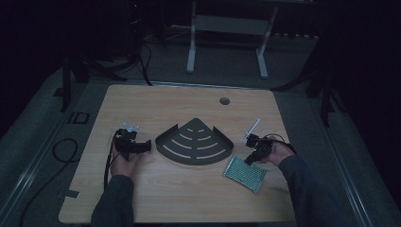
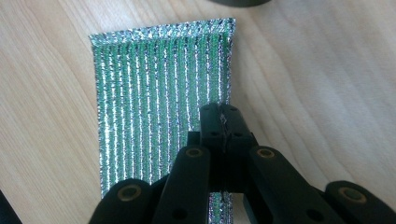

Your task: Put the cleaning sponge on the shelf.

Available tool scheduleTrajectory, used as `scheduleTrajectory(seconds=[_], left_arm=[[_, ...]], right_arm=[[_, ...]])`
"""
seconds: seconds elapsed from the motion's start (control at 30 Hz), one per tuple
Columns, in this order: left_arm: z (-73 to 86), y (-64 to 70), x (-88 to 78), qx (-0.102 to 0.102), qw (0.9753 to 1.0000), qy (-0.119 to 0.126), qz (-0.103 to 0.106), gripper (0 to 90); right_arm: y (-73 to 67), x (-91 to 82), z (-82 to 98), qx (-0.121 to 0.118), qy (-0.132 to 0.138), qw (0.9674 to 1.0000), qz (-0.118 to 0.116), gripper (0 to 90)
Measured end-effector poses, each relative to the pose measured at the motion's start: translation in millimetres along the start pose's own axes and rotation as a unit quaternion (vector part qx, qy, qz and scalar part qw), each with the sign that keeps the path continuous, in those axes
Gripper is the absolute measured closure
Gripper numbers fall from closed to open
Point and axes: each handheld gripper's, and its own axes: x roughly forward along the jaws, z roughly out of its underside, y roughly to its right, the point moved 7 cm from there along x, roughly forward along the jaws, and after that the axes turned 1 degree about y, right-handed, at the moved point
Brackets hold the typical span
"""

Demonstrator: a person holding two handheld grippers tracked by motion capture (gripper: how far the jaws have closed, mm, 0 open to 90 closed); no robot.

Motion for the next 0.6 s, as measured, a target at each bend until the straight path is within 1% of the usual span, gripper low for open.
scheduleTrajectory(seconds=[0.13,0.37,0.6], left_arm=[[0.0,0.0,0.0,0.000,1.0000,0.000,0.000,5.0],[0.0,0.0,0.0,0.000,1.0000,0.000,0.000,5.0],[0.0,0.0,0.0,0.000,1.0000,0.000,0.000,5.0]], right_arm=[[2.4,-7.2,0.1,0.009,0.009,0.9999,0.004,89.5],[4.9,-19.8,2.0,0.012,0.017,0.9997,0.013,89.6],[9.0,-34.0,2.2,0.019,0.026,0.9992,0.025,89.7]])
